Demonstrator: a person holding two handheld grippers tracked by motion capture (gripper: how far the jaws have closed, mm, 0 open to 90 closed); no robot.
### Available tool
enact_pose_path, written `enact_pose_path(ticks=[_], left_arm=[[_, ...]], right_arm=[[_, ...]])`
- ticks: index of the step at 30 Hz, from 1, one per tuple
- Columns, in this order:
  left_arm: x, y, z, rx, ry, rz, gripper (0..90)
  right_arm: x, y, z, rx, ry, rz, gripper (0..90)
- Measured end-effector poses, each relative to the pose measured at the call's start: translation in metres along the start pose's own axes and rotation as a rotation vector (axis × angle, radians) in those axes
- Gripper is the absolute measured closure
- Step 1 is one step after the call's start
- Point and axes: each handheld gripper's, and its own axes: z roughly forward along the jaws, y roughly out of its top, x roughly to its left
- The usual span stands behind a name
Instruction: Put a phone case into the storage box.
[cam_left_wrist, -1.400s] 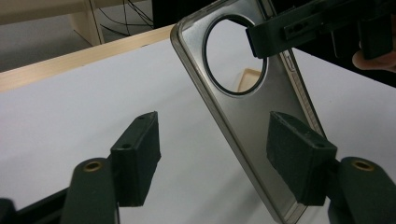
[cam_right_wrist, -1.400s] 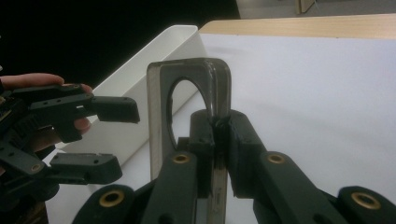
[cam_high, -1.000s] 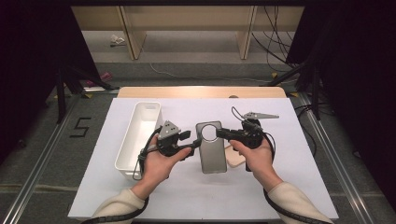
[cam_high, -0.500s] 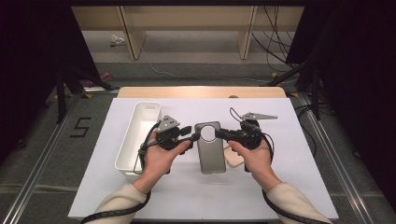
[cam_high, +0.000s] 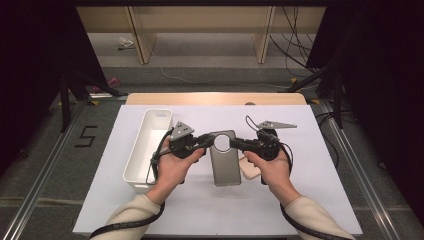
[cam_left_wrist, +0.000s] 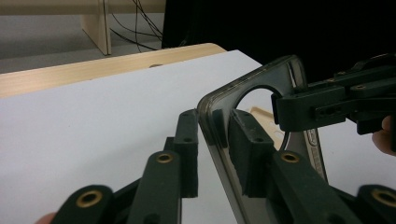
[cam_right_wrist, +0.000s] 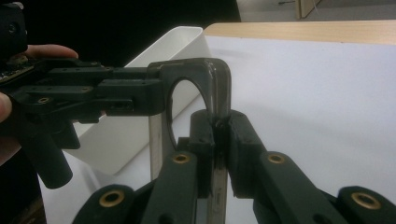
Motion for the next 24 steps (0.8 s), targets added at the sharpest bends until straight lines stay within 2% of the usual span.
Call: enact_pose_path(ticks=[11,14,20,24], left_arm=[[-0.0017,0.0001,-0.0037,-0.037,0.039,-0.023,83.5],[-0.0046,0.0013,-0.0051,-0.048,0.064,-0.002,84.2],[-0.0082,0.0019,-0.0053,-0.056,0.076,0.007,84.6],[-0.0100,0.0041,-0.0061,-0.060,0.080,0.029,84.7]], right_arm=[[0.0032,-0.0019,0.0021,0.009,-0.007,-0.023,81.7],[0.0064,-0.0030,0.0046,0.018,-0.012,-0.039,81.4],[0.0051,-0.0030,0.0044,0.016,-0.014,-0.039,80.8],[0.0056,-0.0031,0.0048,0.012,-0.022,-0.049,78.0]])
